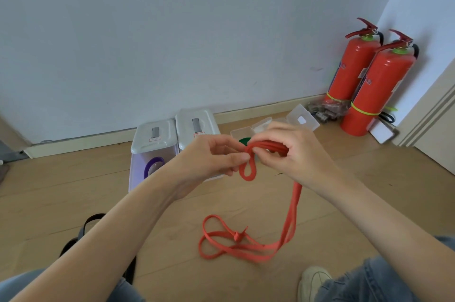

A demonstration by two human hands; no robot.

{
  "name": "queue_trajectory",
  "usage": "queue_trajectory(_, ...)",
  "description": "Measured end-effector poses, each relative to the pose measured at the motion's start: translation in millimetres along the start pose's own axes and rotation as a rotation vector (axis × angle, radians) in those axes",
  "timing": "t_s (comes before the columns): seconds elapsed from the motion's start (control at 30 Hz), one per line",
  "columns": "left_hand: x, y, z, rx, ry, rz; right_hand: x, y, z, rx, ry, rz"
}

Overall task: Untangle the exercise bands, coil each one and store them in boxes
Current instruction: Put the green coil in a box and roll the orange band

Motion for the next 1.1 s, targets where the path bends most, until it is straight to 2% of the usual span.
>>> queue_trajectory(0.17, 5, 1, 16, 0.144, -0.237, -0.083, 12, 2, -1, -0.086, -0.055, -0.088)
queue_trajectory(0.43, 11, 5, -8, -0.048, -0.413, -0.142, 0, 1, 6, 0.101, 0.135, 0.069)
queue_trajectory(0.57, 14, 6, -4, -0.031, -0.452, -0.167, 1, 3, 4, -0.003, 0.082, 0.041)
queue_trajectory(0.63, 17, 5, -1, 0.0, -0.472, -0.178, 3, 4, 1, -0.006, 0.043, 0.014)
queue_trajectory(0.7, 18, 3, -1, 0.06, -0.427, -0.181, 5, 2, 1, 0.041, -0.008, -0.022)
queue_trajectory(0.87, 21, -8, 8, 0.31, 0.045, -0.193, 8, -8, 21, 0.286, -0.208, -0.053)
queue_trajectory(1.0, 23, -8, 8, 0.316, 0.05, -0.207, 9, -9, 23, 0.302, -0.202, -0.059)
queue_trajectory(1.1, 21, -6, 5, 0.231, -0.046, -0.177, 9, -9, 21, 0.253, -0.202, -0.072)
Point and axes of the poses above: each hand's wrist, its own y-axis towards the middle knuckle, its own z-axis out of the palm, x = y × z, the point moved 6 cm from there along y, towards the middle knuckle, and after that the axes turned 10 degrees about y, right-handed, at the moved point
